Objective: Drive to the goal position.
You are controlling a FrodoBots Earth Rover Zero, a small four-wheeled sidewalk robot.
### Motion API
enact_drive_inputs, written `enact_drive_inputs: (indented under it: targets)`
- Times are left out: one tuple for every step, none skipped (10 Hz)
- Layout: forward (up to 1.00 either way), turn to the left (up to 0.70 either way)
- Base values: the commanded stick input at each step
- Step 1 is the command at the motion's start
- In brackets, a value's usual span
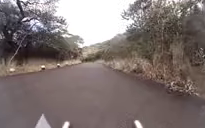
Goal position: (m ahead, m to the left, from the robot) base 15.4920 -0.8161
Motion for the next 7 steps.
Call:
enact_drive_inputs:
  targets:
    - [0.5, 0.0]
    - [0.5, 0.0]
    - [0.5, 0.0]
    - [0.5, 0.0]
    - [0.5, 0.0]
    - [0.5, 0.0]
    - [0.5, 0.0]
